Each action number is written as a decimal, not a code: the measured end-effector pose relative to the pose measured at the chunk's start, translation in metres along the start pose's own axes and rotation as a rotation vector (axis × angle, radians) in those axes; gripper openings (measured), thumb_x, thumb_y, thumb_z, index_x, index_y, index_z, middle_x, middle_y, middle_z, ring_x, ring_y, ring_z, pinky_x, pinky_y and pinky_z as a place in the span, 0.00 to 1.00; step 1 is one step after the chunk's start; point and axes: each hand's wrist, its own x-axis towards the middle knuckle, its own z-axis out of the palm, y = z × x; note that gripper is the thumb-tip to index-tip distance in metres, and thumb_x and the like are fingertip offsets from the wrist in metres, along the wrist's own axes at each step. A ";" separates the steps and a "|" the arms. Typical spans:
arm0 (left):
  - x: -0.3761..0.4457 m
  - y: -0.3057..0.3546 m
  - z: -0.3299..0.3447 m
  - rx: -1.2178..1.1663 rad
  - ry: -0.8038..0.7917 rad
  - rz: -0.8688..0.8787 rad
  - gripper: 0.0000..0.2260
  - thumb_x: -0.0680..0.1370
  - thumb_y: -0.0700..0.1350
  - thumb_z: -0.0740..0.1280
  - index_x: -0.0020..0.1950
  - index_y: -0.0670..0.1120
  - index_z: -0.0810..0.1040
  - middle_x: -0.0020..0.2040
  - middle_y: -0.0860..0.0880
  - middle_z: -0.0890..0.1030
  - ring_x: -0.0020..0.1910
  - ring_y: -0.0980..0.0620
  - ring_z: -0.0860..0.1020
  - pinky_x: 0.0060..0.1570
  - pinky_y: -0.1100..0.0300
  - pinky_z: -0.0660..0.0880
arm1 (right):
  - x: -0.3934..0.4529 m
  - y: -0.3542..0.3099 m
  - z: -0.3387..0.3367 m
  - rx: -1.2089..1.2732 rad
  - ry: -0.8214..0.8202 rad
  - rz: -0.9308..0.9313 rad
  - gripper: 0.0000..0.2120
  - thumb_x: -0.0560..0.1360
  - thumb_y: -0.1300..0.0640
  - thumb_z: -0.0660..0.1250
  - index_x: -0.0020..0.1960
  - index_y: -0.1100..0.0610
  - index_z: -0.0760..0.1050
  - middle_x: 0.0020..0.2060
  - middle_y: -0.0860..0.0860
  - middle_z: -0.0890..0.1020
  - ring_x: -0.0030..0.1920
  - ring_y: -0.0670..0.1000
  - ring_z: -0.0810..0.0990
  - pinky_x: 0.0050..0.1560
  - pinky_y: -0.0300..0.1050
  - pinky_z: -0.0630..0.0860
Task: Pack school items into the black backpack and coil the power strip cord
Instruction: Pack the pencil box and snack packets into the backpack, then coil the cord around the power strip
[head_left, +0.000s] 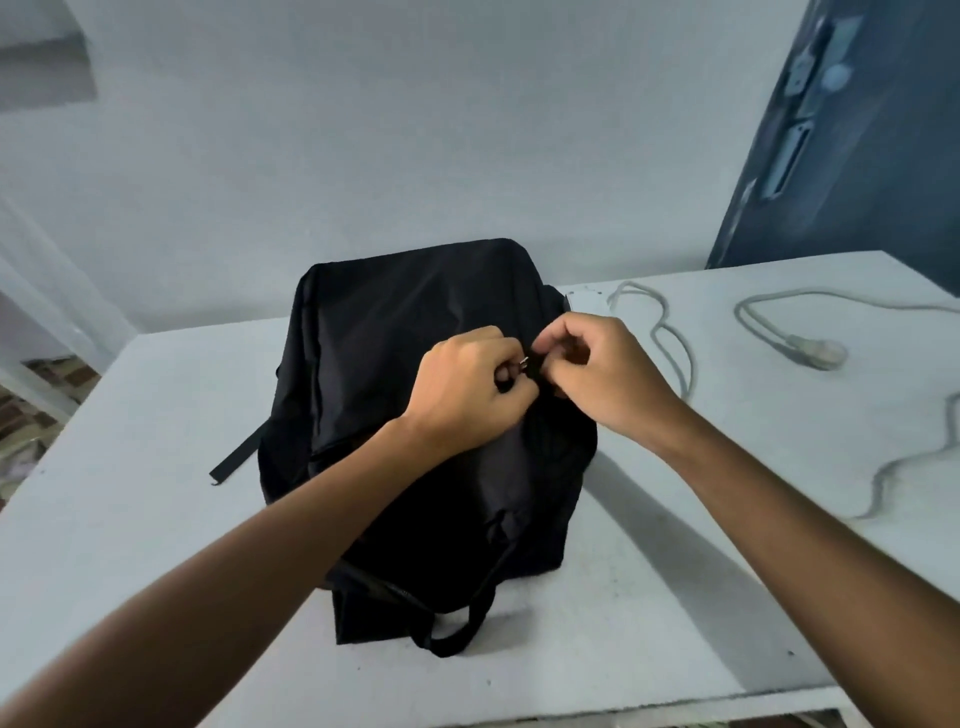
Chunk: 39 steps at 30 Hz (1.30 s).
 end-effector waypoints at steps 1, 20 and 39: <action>0.001 0.000 -0.001 -0.028 -0.001 -0.022 0.11 0.67 0.51 0.61 0.33 0.45 0.76 0.30 0.53 0.74 0.30 0.52 0.73 0.32 0.52 0.74 | -0.001 0.001 0.001 -0.046 -0.020 -0.005 0.09 0.71 0.69 0.64 0.46 0.59 0.79 0.38 0.51 0.81 0.39 0.48 0.79 0.43 0.38 0.75; -0.004 -0.016 -0.021 -0.357 -0.150 -0.391 0.09 0.69 0.43 0.68 0.29 0.42 0.79 0.29 0.43 0.80 0.34 0.43 0.79 0.38 0.47 0.78 | 0.016 -0.008 0.010 -0.641 -0.207 -0.143 0.06 0.68 0.54 0.73 0.43 0.49 0.78 0.40 0.45 0.78 0.44 0.51 0.77 0.46 0.53 0.76; -0.042 -0.033 -0.033 -0.423 -0.099 -0.462 0.12 0.76 0.45 0.69 0.33 0.47 0.83 0.31 0.43 0.80 0.29 0.53 0.75 0.36 0.53 0.74 | 0.021 -0.005 0.038 -0.592 -0.289 -0.341 0.15 0.68 0.40 0.71 0.43 0.51 0.75 0.38 0.45 0.75 0.38 0.48 0.75 0.38 0.46 0.71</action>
